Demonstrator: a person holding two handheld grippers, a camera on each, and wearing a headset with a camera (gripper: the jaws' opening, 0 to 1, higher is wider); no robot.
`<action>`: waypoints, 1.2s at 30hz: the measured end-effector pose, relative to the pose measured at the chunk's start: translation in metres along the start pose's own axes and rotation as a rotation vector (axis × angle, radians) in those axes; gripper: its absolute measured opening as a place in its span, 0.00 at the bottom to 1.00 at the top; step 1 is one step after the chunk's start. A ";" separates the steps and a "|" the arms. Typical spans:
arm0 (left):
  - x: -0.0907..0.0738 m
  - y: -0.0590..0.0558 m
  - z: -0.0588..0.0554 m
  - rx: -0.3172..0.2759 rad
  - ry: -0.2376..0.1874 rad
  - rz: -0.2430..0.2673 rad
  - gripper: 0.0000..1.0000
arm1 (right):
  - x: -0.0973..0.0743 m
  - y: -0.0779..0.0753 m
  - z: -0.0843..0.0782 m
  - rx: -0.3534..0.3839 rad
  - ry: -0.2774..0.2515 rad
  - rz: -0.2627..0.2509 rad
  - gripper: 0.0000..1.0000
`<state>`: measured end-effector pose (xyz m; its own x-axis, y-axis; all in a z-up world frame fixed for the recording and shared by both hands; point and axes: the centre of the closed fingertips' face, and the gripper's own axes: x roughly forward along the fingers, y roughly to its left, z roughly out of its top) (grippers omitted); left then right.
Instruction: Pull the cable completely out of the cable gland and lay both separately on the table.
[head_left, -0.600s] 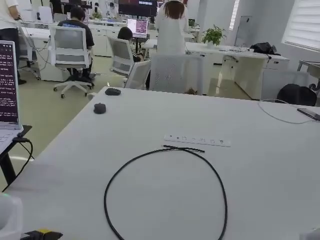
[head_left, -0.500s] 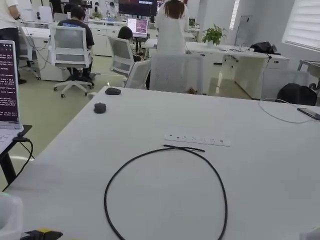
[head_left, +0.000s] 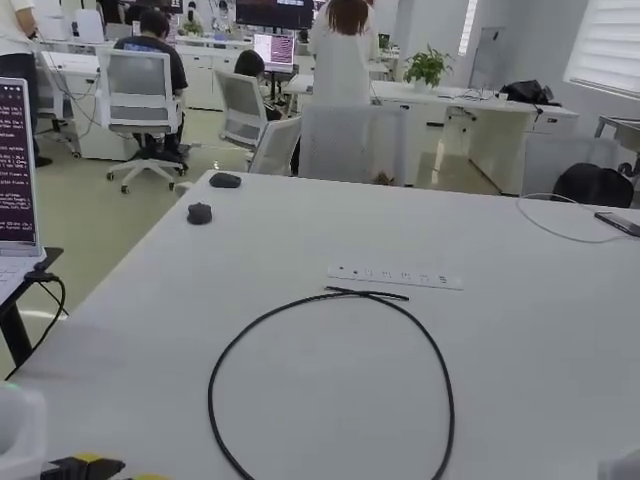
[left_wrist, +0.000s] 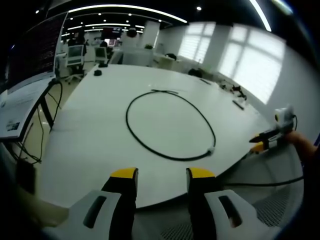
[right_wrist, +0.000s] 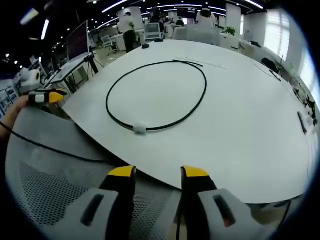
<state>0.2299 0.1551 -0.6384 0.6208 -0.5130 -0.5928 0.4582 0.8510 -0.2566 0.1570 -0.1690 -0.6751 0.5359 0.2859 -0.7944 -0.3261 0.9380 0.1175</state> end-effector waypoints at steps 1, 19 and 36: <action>0.000 0.000 0.000 0.005 0.002 -0.001 0.40 | 0.000 0.000 0.000 0.000 0.000 0.000 0.37; 0.035 -0.083 0.072 0.353 0.037 -0.224 0.43 | 0.000 -0.005 0.004 -0.021 -0.017 -0.018 0.37; 0.150 -0.175 0.011 0.731 0.309 -0.430 0.45 | -0.001 -0.011 0.006 -0.016 -0.030 -0.035 0.35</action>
<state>0.2494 -0.0718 -0.6741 0.1518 -0.6278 -0.7635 0.9669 0.2545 -0.0170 0.1645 -0.1786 -0.6724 0.5705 0.2587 -0.7795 -0.3189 0.9444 0.0801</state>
